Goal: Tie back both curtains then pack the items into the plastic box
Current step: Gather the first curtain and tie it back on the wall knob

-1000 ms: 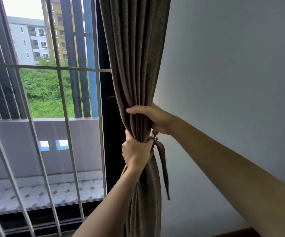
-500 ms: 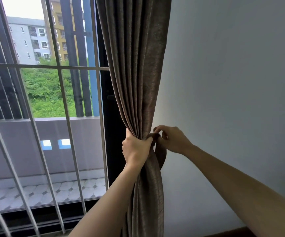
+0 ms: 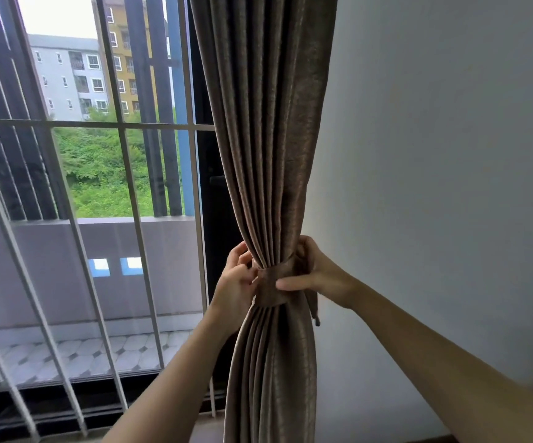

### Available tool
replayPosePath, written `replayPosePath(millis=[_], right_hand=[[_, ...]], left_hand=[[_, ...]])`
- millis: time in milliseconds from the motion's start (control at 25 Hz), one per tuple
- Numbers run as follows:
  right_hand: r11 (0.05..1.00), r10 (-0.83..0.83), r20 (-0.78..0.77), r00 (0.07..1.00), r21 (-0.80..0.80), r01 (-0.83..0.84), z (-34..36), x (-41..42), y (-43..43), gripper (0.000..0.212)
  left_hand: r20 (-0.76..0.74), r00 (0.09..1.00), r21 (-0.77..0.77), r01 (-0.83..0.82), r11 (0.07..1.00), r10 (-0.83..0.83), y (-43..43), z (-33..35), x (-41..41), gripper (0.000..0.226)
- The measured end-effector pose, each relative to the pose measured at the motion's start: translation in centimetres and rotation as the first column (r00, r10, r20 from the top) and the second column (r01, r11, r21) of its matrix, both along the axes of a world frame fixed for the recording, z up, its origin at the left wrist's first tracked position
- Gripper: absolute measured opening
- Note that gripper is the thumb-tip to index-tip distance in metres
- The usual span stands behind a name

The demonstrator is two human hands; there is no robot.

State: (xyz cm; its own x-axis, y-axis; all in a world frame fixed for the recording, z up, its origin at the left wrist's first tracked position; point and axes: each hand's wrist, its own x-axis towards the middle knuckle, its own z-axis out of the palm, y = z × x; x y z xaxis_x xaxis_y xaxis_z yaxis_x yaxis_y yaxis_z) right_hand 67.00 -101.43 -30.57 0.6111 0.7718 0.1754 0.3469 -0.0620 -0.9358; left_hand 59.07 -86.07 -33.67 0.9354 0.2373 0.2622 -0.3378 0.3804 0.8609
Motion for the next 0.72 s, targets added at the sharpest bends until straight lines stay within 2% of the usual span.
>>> replayPosePath(millis=[80, 160, 280, 360, 520, 640, 720], right_hand=[[0.997, -0.057, 0.129, 0.990, -0.043, 0.063, 0.4, -0.8, 0.5, 0.084], [0.998, -0.065, 0.157, 0.985, -0.016, 0.069, 0.8, -1.2, 1.0, 0.079], [0.997, -0.059, 0.173, 0.983, -0.039, 0.067, 1.1, -1.2, 1.0, 0.074], [0.995, -0.052, 0.193, 0.980, -0.069, 0.067, 1.5, -1.3, 1.0, 0.071], [0.994, -0.062, 0.202, 0.978, -0.080, 0.079, 1.3, -1.5, 1.1, 0.071], [0.993, -0.070, 0.184, 0.980, -0.078, 0.086, 0.8, -1.2, 1.1, 0.074], [0.994, -0.064, 0.172, 0.983, -0.081, 0.079, 0.7, -1.0, 1.2, 0.074]], left_hand=[[-0.088, 0.996, 0.222, -0.009, 0.975, 0.029, 0.6, 1.2, 0.4, 0.044], [-0.166, 0.986, 0.366, 0.061, 0.929, 0.001, 1.4, 2.5, 0.8, 0.047], [-0.185, 0.981, 0.545, 0.148, 0.825, -0.053, 2.4, 3.6, 1.0, 0.041], [-0.175, 0.984, 0.654, 0.135, 0.745, -0.025, 2.9, 4.0, 1.0, 0.038], [-0.197, 0.978, 0.785, 0.114, 0.609, 0.071, 3.5, 4.8, 1.1, 0.027], [-0.233, 0.969, 0.790, 0.137, 0.598, 0.086, 3.9, 4.6, 1.4, 0.023], [-0.158, 0.969, 0.857, 0.038, 0.514, 0.191, 4.2, 4.7, 1.5, 0.036]])
